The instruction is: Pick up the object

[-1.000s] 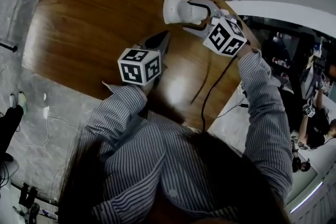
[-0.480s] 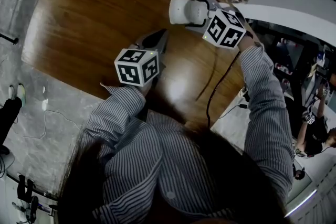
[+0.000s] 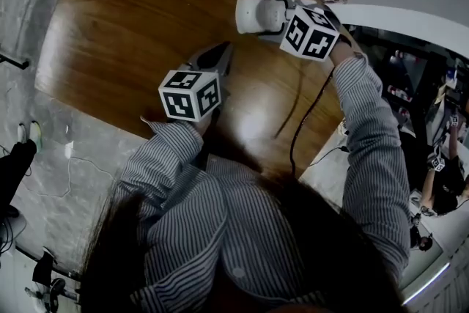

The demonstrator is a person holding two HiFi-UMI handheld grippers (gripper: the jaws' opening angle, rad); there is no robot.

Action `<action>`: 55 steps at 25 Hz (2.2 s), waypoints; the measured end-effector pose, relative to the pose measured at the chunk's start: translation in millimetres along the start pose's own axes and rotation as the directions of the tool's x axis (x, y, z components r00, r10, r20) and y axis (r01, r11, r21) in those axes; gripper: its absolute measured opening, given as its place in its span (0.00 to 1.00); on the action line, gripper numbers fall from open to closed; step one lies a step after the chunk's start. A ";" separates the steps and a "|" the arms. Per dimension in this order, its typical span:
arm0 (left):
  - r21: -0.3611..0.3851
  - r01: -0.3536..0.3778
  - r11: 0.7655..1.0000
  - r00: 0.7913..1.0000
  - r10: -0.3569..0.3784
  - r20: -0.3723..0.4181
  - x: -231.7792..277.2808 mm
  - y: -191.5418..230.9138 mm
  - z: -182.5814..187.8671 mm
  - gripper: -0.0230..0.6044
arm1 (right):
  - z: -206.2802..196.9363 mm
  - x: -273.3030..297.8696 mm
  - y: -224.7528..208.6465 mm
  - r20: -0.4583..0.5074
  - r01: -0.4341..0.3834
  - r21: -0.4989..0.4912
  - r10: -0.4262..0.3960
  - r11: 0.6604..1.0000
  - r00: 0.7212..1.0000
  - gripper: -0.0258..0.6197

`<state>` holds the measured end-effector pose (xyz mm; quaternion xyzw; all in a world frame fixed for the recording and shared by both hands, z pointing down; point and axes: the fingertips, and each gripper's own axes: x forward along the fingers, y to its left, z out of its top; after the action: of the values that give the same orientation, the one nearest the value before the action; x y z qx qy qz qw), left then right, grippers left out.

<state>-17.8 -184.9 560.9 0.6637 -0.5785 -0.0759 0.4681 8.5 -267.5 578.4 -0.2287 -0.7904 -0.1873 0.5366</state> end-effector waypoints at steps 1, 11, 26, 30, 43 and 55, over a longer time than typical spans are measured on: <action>0.001 -0.002 1.000 1.000 0.002 0.001 -1.5 -0.2 0.8 0.04 | -0.3 -0.2 -0.1 -0.008 0.002 0.001 -0.002 1.000 1.000 0.68; 0.040 -0.009 0.999 1.000 0.008 0.011 -29.4 -3.7 14.7 0.04 | 8.8 -17.0 9.3 0.047 0.050 0.173 -0.059 0.984 0.997 0.68; 0.220 0.052 0.974 0.999 -0.054 0.005 -93.1 -36.3 79.0 0.04 | 88.9 -154.3 36.2 0.453 0.056 0.719 -0.529 0.692 0.717 0.68; 0.251 0.117 0.961 0.993 -0.118 -0.011 -98.9 -60.9 84.4 0.04 | 104.8 -194.6 55.5 0.476 0.040 0.793 -0.659 0.608 0.583 0.68; 0.245 0.221 0.944 0.975 -0.217 -0.042 -101.2 -122.7 62.6 0.04 | 86.1 -231.5 128.1 0.415 -0.198 0.908 -0.859 0.369 0.302 0.68; 0.251 0.223 0.942 0.973 -0.200 -0.112 -107.8 -112.8 36.9 0.04 | 92.6 -190.8 144.0 0.371 -0.222 0.925 -0.862 0.309 0.347 0.68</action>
<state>2.7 -126.3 413.1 0.7807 -0.4884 -0.0205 0.3893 79.9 -129.2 374.7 0.2468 -0.9274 0.2811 0.0054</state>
